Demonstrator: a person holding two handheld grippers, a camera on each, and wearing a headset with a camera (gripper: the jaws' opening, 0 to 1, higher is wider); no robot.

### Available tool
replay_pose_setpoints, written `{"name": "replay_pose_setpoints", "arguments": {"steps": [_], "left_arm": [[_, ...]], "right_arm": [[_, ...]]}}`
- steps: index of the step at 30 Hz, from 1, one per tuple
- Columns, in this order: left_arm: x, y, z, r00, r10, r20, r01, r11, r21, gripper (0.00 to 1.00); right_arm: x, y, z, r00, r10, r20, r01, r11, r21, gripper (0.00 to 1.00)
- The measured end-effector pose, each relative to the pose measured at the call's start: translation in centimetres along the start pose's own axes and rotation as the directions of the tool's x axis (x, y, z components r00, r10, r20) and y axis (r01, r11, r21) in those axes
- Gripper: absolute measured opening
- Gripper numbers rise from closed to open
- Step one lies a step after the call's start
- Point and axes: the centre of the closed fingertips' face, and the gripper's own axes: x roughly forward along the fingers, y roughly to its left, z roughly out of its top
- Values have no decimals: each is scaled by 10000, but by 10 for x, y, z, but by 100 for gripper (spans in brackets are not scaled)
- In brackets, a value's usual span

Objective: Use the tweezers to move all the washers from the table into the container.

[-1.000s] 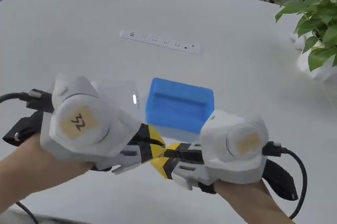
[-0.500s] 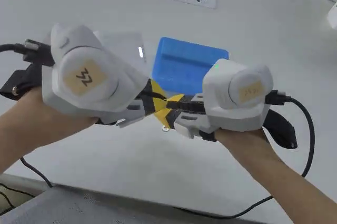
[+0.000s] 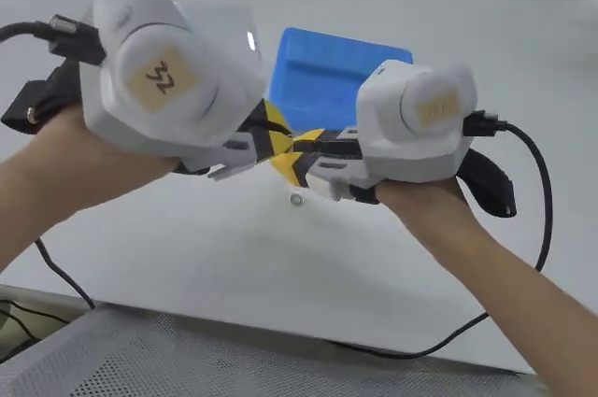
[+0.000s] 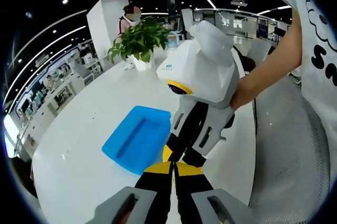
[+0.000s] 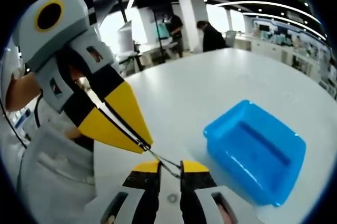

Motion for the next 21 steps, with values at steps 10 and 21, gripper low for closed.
{"name": "replay_pose_setpoints", "arguments": {"steps": [10, 21], "left_arm": [[4, 10, -3, 9999, 31, 145, -25, 9992, -397, 0], [2, 9, -5, 9999, -125, -74, 120, 9979, -633, 0]], "right_arm": [[3, 0, 1, 9999, 120, 41, -121, 9994, 336, 11], [7, 1, 0, 9993, 352, 139, -357, 9986, 401, 11]]}}
